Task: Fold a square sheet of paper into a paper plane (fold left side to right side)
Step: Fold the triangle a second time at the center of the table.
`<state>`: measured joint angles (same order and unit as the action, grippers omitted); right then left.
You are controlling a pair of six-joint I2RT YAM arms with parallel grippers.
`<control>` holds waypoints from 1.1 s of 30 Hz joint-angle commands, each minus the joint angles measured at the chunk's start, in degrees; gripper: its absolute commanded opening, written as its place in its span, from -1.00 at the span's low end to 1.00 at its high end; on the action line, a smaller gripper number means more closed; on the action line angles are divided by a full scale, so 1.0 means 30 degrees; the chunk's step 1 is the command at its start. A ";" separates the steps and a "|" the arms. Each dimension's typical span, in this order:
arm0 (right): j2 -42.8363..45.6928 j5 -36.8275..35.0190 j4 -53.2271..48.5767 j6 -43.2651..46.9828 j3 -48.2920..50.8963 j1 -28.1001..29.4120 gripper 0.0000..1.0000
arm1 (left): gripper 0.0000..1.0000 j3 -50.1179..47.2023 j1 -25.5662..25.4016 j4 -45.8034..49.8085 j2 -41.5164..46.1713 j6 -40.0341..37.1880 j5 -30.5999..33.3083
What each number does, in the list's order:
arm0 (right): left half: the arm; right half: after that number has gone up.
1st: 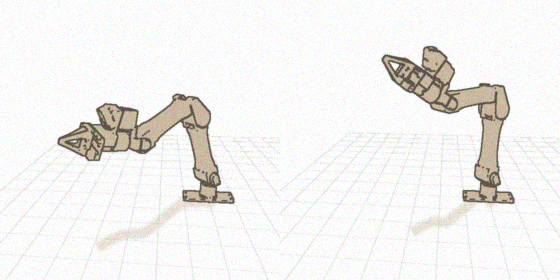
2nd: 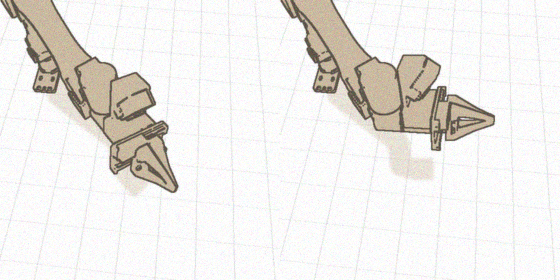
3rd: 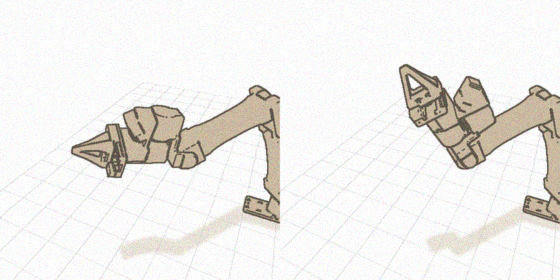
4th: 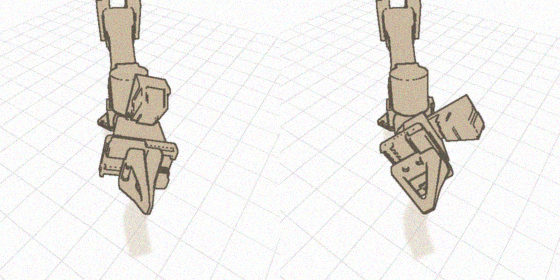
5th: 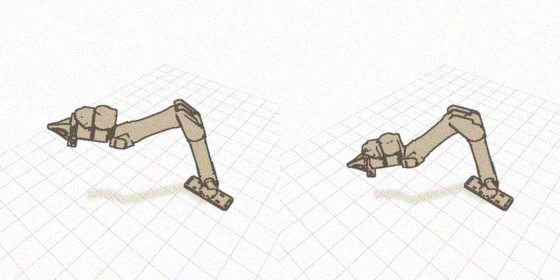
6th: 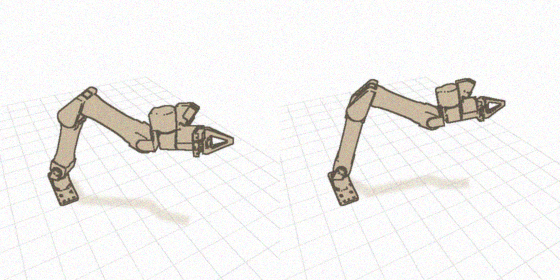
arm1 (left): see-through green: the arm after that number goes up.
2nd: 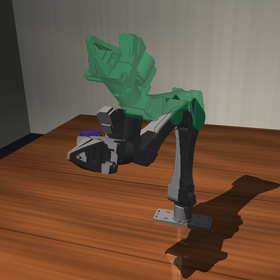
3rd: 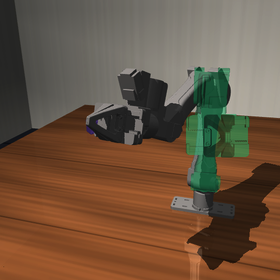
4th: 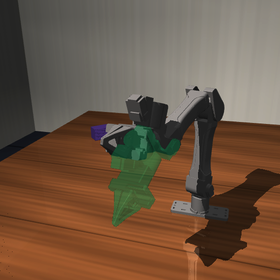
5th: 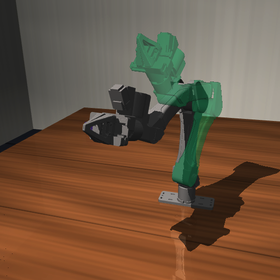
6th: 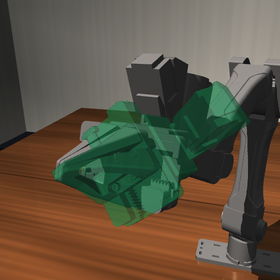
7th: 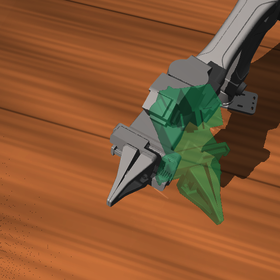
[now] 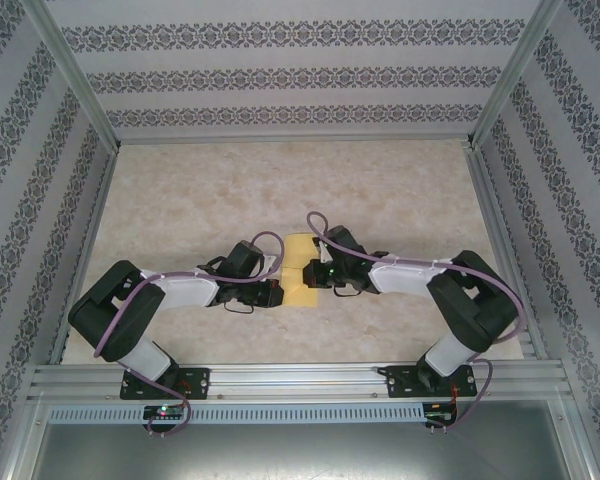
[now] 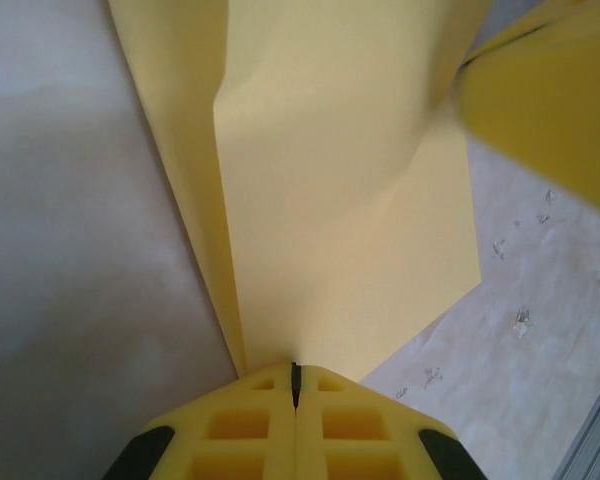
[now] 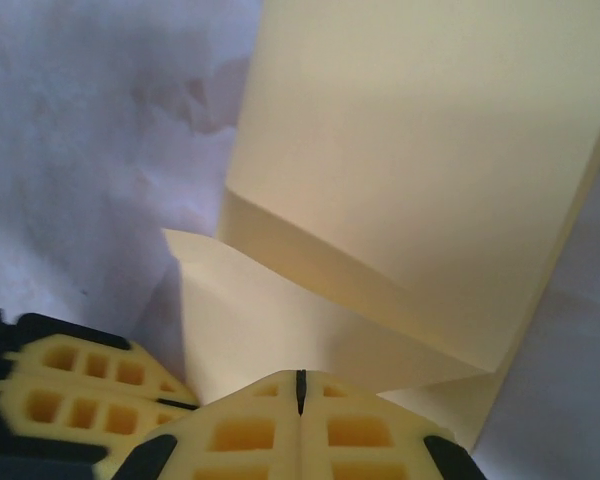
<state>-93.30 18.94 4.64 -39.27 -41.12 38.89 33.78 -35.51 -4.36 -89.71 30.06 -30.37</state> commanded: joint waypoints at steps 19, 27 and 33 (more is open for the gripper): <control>-0.1915 0.0129 -0.0435 -0.0253 -0.0837 -0.0551 -1.00 | -0.83 0.3437 0.0083 0.2971 -0.0210 -0.1203 -0.1427; -0.2182 0.0190 -0.0681 -0.0282 -0.0995 -0.0532 -1.00 | -0.85 0.4235 -0.0055 0.1846 -0.2334 -0.1319 -0.2934; -0.2103 0.0118 -0.1172 -0.0053 -0.1057 -0.0532 -1.00 | -0.85 0.4225 -0.0059 0.1958 -0.3026 -0.1208 -0.1865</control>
<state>-98.41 19.90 4.80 -40.16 -43.66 37.82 45.45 -35.55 2.79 -98.37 27.42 -36.86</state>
